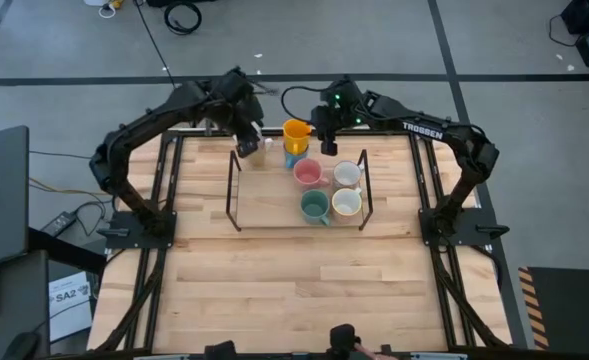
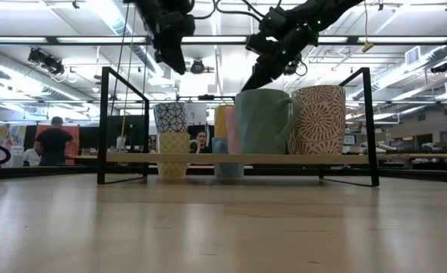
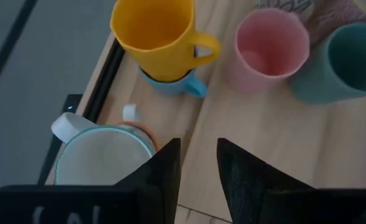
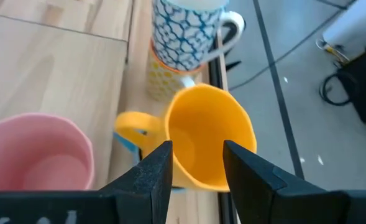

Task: Place coffee mugs
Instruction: Put the yellow mug on the shelf

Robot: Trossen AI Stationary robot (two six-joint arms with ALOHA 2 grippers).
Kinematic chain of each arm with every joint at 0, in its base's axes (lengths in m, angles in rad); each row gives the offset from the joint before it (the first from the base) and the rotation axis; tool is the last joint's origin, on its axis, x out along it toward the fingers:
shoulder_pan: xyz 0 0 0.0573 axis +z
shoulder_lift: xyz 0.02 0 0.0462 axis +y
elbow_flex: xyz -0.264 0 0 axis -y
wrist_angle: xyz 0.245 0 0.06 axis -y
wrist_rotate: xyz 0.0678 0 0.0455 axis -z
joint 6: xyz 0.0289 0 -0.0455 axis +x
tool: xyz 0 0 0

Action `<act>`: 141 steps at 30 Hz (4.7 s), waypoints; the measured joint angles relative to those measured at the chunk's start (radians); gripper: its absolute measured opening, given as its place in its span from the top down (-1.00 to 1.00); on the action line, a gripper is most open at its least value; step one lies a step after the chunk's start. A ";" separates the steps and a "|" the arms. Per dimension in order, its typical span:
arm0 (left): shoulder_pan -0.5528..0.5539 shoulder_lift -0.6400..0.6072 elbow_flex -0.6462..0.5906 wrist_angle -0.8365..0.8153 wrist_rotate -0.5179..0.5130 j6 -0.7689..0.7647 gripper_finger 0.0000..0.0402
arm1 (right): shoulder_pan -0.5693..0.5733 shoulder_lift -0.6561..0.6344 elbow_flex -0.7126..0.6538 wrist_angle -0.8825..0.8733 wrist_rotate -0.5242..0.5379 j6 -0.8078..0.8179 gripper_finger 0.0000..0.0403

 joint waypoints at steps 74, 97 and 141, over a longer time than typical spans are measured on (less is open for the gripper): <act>0.010 0.006 -0.001 0.098 0.077 -0.006 0.44 | -0.026 0.117 -0.020 0.097 -0.135 -0.050 0.85; 0.010 0.006 -0.001 0.110 -0.016 -0.004 0.44 | 0.062 0.117 0.247 -0.177 -0.132 -0.048 0.85; 0.216 -0.710 -0.821 0.443 0.070 -0.144 0.44 | 0.483 0.114 0.068 -0.116 0.103 0.210 0.85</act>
